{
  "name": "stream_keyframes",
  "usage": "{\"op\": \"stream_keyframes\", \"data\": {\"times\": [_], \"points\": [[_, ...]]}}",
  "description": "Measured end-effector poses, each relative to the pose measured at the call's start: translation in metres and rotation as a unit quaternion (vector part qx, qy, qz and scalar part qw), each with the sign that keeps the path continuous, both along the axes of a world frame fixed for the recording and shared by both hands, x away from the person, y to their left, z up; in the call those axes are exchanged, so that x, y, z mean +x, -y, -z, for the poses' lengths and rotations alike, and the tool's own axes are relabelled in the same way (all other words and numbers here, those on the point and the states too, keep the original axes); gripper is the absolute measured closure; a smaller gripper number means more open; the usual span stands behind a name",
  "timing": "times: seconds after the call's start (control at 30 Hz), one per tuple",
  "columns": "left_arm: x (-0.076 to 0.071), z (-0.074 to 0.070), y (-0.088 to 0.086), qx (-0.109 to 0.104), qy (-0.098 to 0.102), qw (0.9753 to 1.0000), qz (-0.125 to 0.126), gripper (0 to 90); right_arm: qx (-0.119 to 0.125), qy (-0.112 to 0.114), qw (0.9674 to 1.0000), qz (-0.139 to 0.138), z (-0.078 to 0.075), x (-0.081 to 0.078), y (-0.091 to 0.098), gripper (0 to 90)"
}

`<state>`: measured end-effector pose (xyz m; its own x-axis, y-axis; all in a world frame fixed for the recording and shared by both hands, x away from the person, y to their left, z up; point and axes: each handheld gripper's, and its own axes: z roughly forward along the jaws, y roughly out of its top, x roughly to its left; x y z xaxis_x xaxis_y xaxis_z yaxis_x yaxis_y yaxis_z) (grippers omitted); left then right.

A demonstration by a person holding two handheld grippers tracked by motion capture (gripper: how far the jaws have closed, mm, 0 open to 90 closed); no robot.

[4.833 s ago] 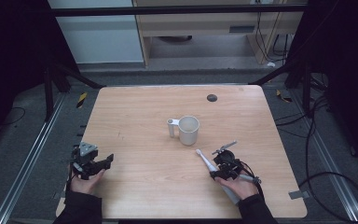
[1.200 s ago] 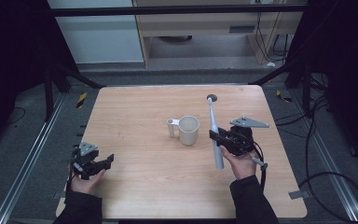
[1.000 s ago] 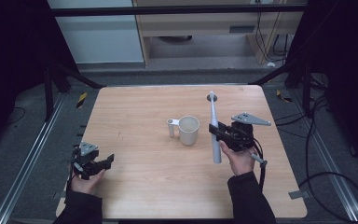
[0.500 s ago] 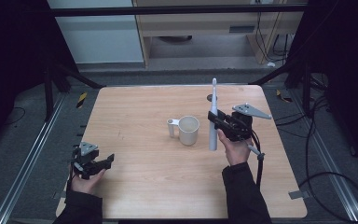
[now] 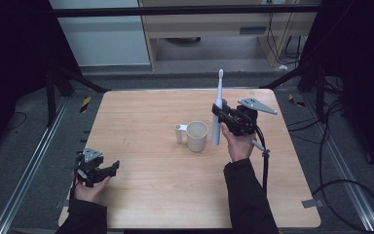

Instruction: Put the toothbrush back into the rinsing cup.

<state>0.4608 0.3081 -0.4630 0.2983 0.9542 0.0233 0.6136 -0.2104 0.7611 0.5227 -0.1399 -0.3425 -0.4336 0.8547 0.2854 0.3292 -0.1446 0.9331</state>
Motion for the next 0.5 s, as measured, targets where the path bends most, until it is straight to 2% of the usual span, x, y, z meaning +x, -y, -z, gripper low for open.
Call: {"op": "stream_keyframes", "data": {"times": [0.5], "points": [[0.001, 0.0, 0.0, -0.001, 0.0, 1.0, 0.0, 33.2, 0.009, 0.015, 0.9997, 0.019, -0.002, 0.023, -0.015, 67.3]]}}
